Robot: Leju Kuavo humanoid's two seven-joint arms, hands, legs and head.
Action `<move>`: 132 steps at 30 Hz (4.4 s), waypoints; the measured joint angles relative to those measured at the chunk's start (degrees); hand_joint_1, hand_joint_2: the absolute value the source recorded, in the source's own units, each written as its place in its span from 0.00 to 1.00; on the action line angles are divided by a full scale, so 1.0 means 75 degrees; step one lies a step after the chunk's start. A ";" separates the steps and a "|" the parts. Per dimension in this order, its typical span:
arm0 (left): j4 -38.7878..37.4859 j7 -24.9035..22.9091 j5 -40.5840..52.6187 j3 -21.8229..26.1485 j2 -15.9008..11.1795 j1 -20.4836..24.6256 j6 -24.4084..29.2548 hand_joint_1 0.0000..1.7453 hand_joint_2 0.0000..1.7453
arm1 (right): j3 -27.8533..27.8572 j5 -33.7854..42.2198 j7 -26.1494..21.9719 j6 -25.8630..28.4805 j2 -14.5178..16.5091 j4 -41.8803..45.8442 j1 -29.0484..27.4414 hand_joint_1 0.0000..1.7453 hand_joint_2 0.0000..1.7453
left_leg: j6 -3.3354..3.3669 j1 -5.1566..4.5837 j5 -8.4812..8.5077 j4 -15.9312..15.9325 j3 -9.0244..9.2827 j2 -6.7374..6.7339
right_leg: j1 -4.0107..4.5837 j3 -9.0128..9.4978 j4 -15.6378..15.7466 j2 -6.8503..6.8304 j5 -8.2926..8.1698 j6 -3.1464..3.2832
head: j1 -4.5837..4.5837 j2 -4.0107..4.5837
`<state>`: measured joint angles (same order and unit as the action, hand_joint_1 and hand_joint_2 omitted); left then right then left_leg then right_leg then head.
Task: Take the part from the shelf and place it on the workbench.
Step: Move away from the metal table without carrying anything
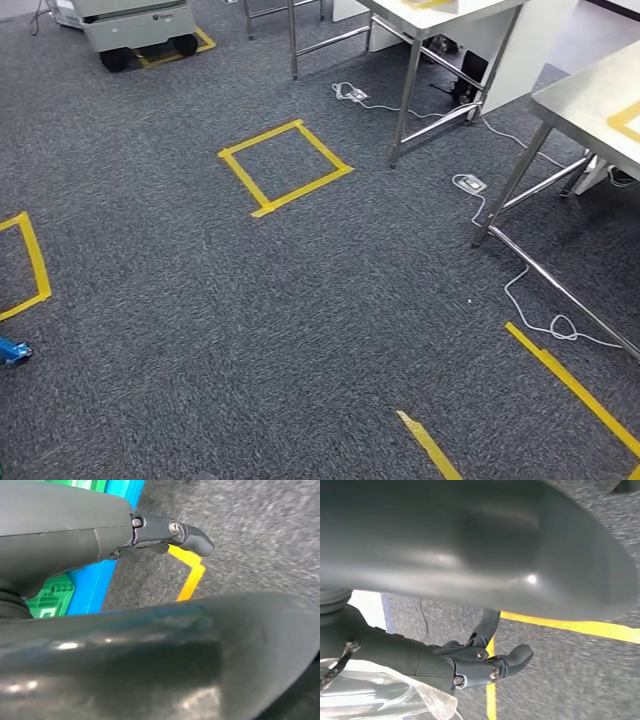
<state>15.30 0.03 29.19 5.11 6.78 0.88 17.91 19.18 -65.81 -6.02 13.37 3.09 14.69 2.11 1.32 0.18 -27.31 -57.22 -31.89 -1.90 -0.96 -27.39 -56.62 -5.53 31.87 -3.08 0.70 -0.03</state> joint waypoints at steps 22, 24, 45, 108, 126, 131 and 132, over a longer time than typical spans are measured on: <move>0.0000 0.0131 0.0026 -0.0047 0.0009 -0.0026 -0.0010 0.00 0.00 | -0.0259 0.0098 -0.0042 0.0031 -0.0037 -0.0047 -0.0088 0.00 0.00 | -0.0299 0.0037 -0.0763 -0.2033 -0.1016 0.0273 | 0.0015 -0.0275 0.0008 0.0295 -0.0290 0.0375 | 0.0047 0.0001; 0.0000 0.0187 -0.0008 -0.0047 0.0007 -0.0031 -0.0004 0.00 0.00 | -0.0290 0.0134 -0.0047 0.0034 -0.0036 -0.0047 -0.0081 0.00 0.00 | -0.0244 0.0002 -0.0239 -0.1013 -0.0489 0.0007 | 0.0029 -0.0206 0.0005 0.0104 -0.0230 0.0343 | 0.0047 0.0001; 0.0044 0.1987 -0.1121 0.0236 0.0068 -0.0055 -0.0299 0.00 0.00 | -0.0412 0.0770 -0.0327 0.0198 -0.0057 -0.0104 -0.0200 0.00 0.00 | -0.0174 0.0008 -0.0063 -0.0135 -0.0107 0.1228 | -0.0026 -0.0482 -0.0173 0.1198 -0.0328 0.0265 | -0.0023 0.0001; 0.0047 0.1844 -0.1309 0.0537 0.0011 0.0044 -0.0834 0.00 0.00 | -0.0412 0.1361 -0.0651 0.0122 -0.0121 -0.0368 -0.0230 0.00 0.00 | 0.0246 -0.0217 -0.0229 0.0363 0.0638 0.0215 | 0.0098 -0.1233 -0.1157 0.0729 0.0021 0.0159 | 0.0012 0.0001; 0.0047 0.1786 -0.1336 0.0535 0.0031 0.0007 -0.0815 0.00 0.00 | -0.0409 0.1437 -0.0576 0.0028 -0.0141 -0.0396 -0.0259 0.00 0.00 | -0.0186 -0.0081 -0.1409 -0.2266 -0.0657 0.0234 | -0.0010 -0.0587 -0.0260 0.0739 -0.0342 0.0324 | 0.0065 0.0001; 0.0047 0.1771 -0.1337 0.0527 0.0030 0.0014 -0.0807 0.00 0.00 | -0.0413 0.1425 -0.0538 0.0023 -0.0141 -0.0398 -0.0245 0.00 0.00 | -0.0038 -0.0113 -0.0347 -0.0520 0.0140 0.0235 | 0.0016 -0.0562 -0.0270 0.0745 -0.0347 0.0302 | 0.0061 0.0001; 0.0047 0.1763 -0.1337 0.0527 0.0029 0.0027 -0.0801 0.00 0.00 | -0.0418 0.1408 -0.0525 0.0031 -0.0141 -0.0399 -0.0238 0.00 0.00 | -0.0014 -0.0129 -0.0287 -0.0245 0.0247 0.0235 | 0.0024 -0.0583 -0.0276 0.0739 -0.0355 0.0277 | 0.0058 0.0001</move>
<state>15.65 13.25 19.16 9.07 6.99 1.08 11.91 16.04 -55.25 -9.96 13.59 2.03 11.70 0.32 1.22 -0.78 -29.46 -59.06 -30.04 -0.13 -0.78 -31.77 -58.69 0.01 29.21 -1.01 1.14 -0.03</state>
